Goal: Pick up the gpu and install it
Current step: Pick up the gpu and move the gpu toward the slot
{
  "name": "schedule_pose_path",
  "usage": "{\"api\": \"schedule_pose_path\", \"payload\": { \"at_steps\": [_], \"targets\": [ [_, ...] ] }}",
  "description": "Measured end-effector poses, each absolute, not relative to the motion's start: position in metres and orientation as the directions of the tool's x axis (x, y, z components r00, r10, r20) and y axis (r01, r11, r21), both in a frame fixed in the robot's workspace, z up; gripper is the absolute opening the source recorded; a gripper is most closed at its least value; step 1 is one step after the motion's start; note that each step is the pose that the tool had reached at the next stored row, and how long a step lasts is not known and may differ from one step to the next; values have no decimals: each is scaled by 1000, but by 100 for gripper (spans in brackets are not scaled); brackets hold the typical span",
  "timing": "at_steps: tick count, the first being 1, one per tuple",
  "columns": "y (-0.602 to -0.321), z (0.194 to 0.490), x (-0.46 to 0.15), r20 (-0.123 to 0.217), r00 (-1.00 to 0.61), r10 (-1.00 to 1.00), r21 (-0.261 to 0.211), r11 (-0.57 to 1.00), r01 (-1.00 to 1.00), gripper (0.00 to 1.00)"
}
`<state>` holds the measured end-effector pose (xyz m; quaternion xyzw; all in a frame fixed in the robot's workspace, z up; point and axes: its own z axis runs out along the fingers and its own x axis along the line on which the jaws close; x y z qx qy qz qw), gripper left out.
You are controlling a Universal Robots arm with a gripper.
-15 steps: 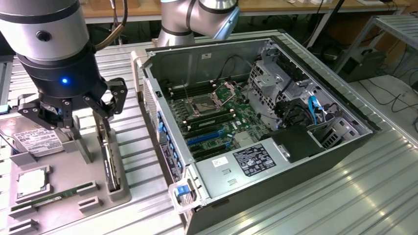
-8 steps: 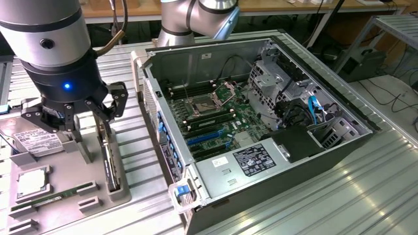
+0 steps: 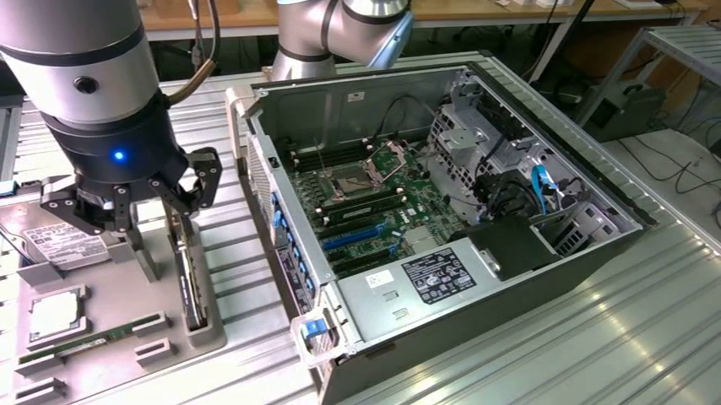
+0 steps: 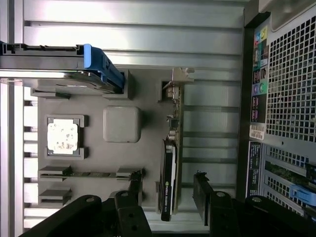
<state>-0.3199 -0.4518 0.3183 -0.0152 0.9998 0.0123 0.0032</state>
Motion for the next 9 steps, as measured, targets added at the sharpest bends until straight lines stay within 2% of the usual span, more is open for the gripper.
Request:
{"api": "schedule_pose_path", "payload": {
  "at_steps": [9],
  "targets": [
    [-452, 311, -319, -7, -1000, -30, 24, 999, -30, 54]
  ]
}}
